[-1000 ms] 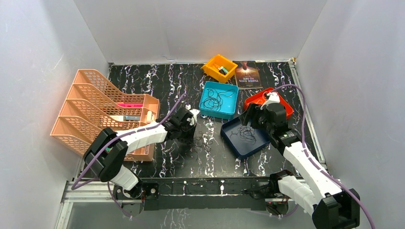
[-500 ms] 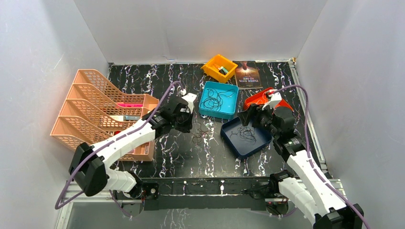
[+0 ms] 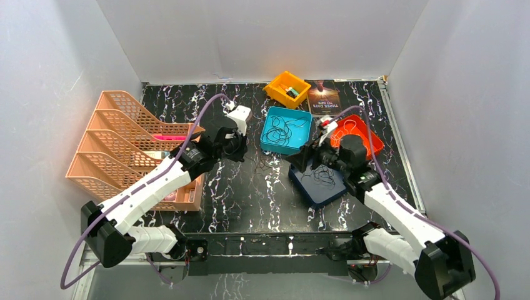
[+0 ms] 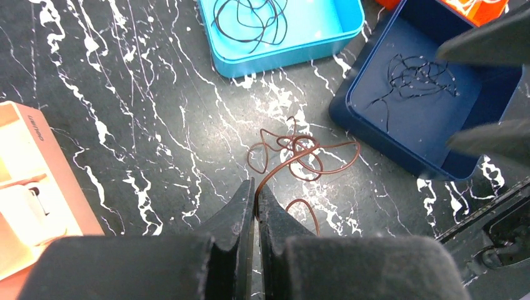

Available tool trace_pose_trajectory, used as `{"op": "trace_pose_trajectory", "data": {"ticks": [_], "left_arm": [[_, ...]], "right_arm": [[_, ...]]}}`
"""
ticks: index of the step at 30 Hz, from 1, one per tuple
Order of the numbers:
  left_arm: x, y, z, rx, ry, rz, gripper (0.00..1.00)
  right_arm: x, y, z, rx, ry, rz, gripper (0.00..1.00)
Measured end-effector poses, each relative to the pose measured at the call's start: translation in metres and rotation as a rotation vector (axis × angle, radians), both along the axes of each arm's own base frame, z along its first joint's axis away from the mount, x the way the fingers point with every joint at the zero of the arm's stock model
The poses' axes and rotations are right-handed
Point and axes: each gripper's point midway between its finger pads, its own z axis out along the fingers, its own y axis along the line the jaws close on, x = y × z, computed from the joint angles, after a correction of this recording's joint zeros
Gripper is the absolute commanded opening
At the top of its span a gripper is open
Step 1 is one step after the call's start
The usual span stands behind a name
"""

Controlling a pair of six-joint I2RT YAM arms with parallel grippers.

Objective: Untangle the cables

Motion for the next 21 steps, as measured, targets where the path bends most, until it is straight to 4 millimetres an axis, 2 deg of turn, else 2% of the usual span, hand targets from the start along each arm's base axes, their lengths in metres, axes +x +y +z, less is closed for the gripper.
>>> {"op": "trace_pose_trajectory", "data": {"ticks": [5,10,14,15,17,19,21], "left_arm": [[0.003,-0.001,0.022,-0.030,-0.042,0.008,0.00],[0.006,-0.002,0.036,-0.053,-0.065,0.011,0.00],[0.006,-0.003,0.042,-0.063,-0.071,0.009,0.00],[0.005,-0.004,0.044,-0.067,-0.071,0.008,0.00],[0.004,-0.007,0.051,-0.090,-0.075,-0.004,0.00],[0.001,-0.012,0.067,-0.132,-0.091,-0.030,0.00],[0.001,-0.017,0.106,-0.202,-0.153,-0.050,0.00]], "right_arm": [[-0.011,0.036,-0.004,-0.007,-0.051,0.124,0.83],[-0.003,0.056,0.006,0.037,-0.138,0.174,0.83],[0.003,0.072,0.006,0.064,-0.175,0.214,0.83],[0.005,0.077,0.006,0.071,-0.180,0.223,0.80],[0.014,0.089,0.006,0.097,-0.185,0.232,0.55],[0.029,0.104,0.004,0.136,-0.153,0.230,0.51],[0.037,0.117,-0.003,0.173,-0.108,0.236,0.47]]}}
